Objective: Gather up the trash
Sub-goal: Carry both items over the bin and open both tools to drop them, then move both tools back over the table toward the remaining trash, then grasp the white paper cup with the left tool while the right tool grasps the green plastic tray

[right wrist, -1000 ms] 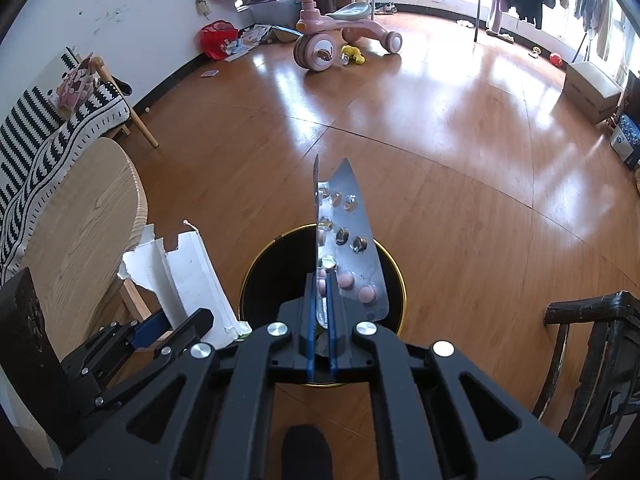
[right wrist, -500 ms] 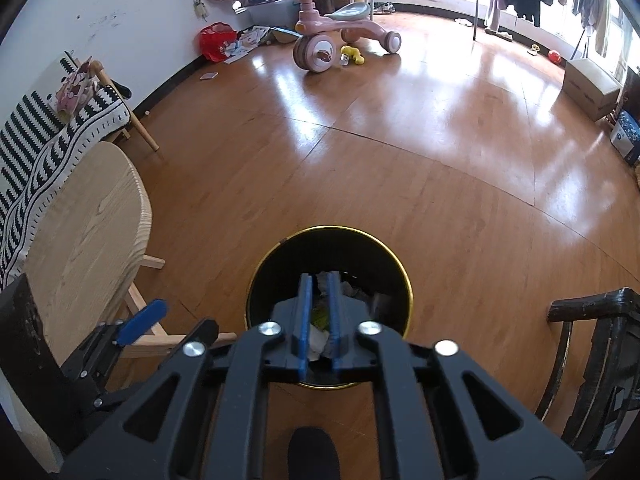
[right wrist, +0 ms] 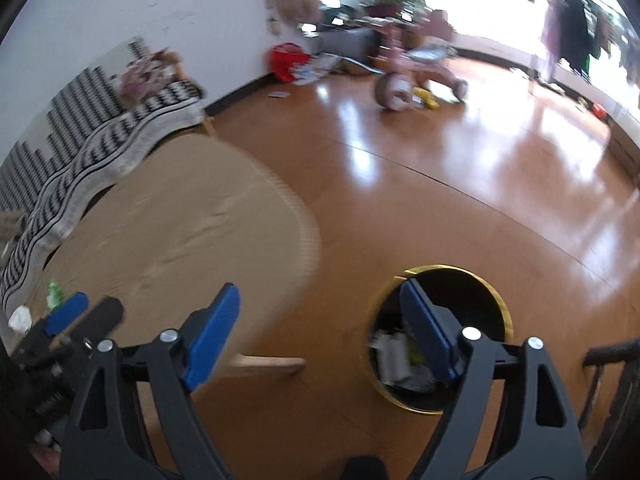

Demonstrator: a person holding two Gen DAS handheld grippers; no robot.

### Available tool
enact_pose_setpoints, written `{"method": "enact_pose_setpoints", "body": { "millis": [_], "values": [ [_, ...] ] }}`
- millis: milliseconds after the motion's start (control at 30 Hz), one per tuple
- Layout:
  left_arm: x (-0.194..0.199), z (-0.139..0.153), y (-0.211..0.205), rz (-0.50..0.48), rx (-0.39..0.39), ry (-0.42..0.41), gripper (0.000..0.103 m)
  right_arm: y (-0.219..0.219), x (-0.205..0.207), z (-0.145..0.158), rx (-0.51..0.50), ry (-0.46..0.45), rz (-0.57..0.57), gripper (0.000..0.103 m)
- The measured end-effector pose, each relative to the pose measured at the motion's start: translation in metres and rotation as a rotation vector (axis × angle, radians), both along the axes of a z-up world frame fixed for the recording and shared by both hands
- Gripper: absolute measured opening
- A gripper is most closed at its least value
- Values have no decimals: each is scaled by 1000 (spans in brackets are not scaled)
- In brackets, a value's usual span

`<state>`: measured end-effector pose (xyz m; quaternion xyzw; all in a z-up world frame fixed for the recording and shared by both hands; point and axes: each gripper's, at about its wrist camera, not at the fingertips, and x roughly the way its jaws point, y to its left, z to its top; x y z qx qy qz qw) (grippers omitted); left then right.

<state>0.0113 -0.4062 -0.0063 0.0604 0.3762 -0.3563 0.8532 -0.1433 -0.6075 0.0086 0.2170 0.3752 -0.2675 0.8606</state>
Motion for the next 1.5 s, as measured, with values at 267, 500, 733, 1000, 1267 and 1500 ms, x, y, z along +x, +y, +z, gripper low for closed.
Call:
{"method": "enact_pose_setpoints", "body": {
  "millis": [267, 500, 733, 1000, 1267, 1500],
  "values": [
    [74, 10, 164, 294, 70, -55, 96, 128, 109, 5, -56, -7, 261, 90],
    [134, 1, 304, 572, 111, -24, 96, 251, 188, -17, -113, 53, 512, 92],
    [169, -29, 405, 793, 114, 84, 96, 332, 241, -63, -129, 154, 653, 93],
    [209, -52, 438, 875, 73, 167, 96, 358, 287, -78, -134, 143, 671, 96],
    [250, -59, 445, 920, 92, 133, 96, 376, 321, -78, -131, 140, 716, 97],
    [265, -58, 440, 922, 87, 133, 96, 377, 339, -80, -127, 138, 706, 97]
  ]
}}
